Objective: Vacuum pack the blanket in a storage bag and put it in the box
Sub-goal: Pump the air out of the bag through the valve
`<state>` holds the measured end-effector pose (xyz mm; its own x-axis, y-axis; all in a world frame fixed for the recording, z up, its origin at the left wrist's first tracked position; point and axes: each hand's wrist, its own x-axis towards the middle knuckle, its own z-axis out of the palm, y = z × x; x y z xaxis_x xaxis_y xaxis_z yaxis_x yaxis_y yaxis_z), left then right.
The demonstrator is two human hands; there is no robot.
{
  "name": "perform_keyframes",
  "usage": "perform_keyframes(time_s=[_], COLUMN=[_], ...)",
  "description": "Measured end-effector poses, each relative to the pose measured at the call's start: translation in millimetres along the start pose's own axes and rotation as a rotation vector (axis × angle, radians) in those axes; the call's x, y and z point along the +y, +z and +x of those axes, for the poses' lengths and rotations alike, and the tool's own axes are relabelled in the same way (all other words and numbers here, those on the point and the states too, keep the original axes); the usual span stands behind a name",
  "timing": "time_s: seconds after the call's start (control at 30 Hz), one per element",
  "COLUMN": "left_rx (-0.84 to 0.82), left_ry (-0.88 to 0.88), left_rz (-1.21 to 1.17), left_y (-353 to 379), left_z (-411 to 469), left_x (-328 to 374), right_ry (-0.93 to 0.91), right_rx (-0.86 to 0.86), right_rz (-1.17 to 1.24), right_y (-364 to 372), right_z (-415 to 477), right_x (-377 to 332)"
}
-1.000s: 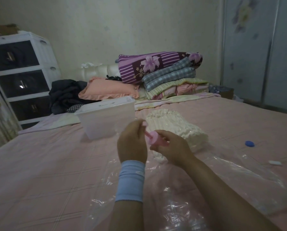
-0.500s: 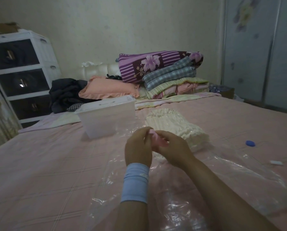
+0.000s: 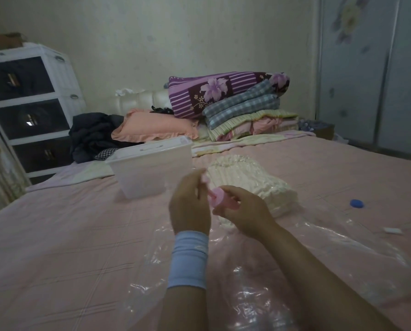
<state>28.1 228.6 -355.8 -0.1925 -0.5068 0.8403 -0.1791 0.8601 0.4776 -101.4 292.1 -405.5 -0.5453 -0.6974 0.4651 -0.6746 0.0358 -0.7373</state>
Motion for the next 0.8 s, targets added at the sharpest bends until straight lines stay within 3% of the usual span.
perform_keyframes(time_s=[0.07, 0.13, 0.37, 0.47, 0.53, 0.7, 0.73, 0.8], left_rx=[-0.23, -0.244, 0.384, 0.502, 0.413, -0.194, -0.259, -0.22], left_ry=[-0.098, -0.092, 0.153, 0.167, 0.134, 0.008, -0.011, 0.045], left_rz=[0.045, 0.104, 0.054, 0.021, 0.004, 0.015, 0.038, 0.081], left_y=[7.1, 3.7, -37.6, -36.4, -25.0, 1.6, -0.2, -11.6], left_z=[-8.3, -6.0, 26.1, 30.3, 24.0, -4.8, -4.0, 4.5], left_x=[-6.3, -4.7, 16.1, 15.0, 10.0, -4.3, -4.7, -2.1], right_ry=[-0.018, -0.025, 0.009, 0.021, 0.02, 0.0, -0.006, -0.017], right_rx=[-0.011, -0.008, -0.002, -0.009, -0.007, 0.003, 0.001, 0.004], right_rz=[-0.03, -0.033, 0.032, 0.043, 0.04, 0.009, 0.002, -0.01], right_y=[0.9, 1.5, -2.0, -2.1, -0.9, 2.3, 2.9, 2.4], right_z=[-1.4, -2.8, 0.0, 0.1, 0.6, 0.5, 0.0, -0.9], right_x=[-1.5, -1.5, 1.2, 3.7, 4.1, 2.3, 1.3, -0.2])
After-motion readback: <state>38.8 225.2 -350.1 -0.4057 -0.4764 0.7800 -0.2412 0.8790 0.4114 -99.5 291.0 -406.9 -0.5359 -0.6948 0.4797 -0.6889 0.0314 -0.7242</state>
